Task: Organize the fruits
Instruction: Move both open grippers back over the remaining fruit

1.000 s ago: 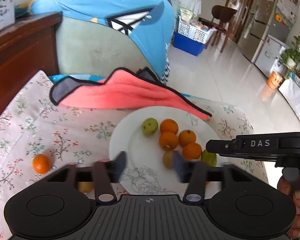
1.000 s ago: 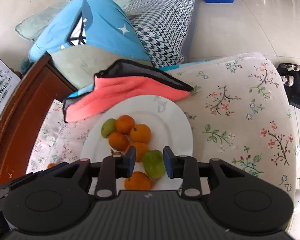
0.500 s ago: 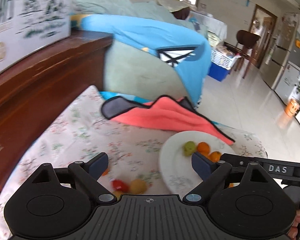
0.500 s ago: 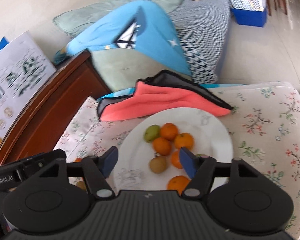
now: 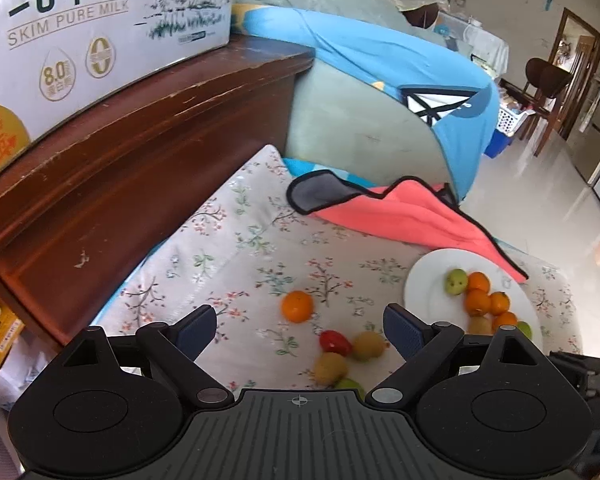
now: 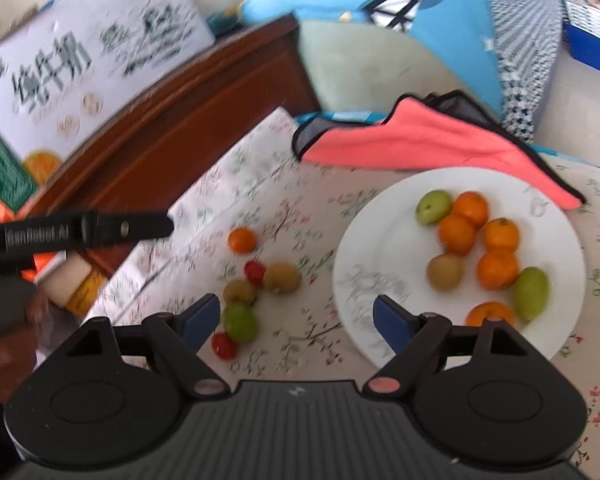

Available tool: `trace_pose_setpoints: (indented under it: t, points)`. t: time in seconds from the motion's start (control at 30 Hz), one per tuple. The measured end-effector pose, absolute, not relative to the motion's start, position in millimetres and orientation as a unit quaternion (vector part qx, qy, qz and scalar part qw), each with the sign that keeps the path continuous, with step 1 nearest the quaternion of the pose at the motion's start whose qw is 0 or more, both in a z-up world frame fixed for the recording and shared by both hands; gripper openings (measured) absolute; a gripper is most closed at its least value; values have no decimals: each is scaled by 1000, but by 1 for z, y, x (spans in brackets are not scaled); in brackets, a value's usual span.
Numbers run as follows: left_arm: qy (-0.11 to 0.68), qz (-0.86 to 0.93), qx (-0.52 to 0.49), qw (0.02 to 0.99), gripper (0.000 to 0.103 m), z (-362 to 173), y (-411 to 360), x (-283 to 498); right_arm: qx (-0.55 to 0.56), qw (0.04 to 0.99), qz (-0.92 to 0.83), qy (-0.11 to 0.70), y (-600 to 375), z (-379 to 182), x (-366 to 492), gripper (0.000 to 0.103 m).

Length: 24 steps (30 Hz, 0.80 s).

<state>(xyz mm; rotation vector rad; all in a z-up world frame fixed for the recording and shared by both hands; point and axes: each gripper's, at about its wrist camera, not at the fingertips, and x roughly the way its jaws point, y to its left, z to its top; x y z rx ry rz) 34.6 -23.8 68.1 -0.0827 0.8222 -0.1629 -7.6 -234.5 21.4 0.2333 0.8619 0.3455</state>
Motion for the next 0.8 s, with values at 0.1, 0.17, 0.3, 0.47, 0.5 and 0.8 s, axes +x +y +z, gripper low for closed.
trace_pose_setpoints:
  t: [0.1,0.17,0.3,0.47,0.5,0.8]
  points:
    - [414,-69,-41,907,92,64,-19,39,95,886,174,419,-222,16,-8,83]
    - [420,-63,-40,904,92,61,-16,40,86,886,178,419,-214,13,-10,83]
    - [432,-57,-31,900,92,55,-13,42,78,883,191,420,-198,4,-10,74]
    - [443,-50,-18,895,92,50,-11,43,70,882,199,420,-183,-5,-5,59]
    - [447,-52,-21,893,92,49,-11,44,71,882,201,421,-181,-7,-4,56]
    - [473,-51,-29,879,92,36,-6,48,71,880,196,428,-168,-22,6,43]
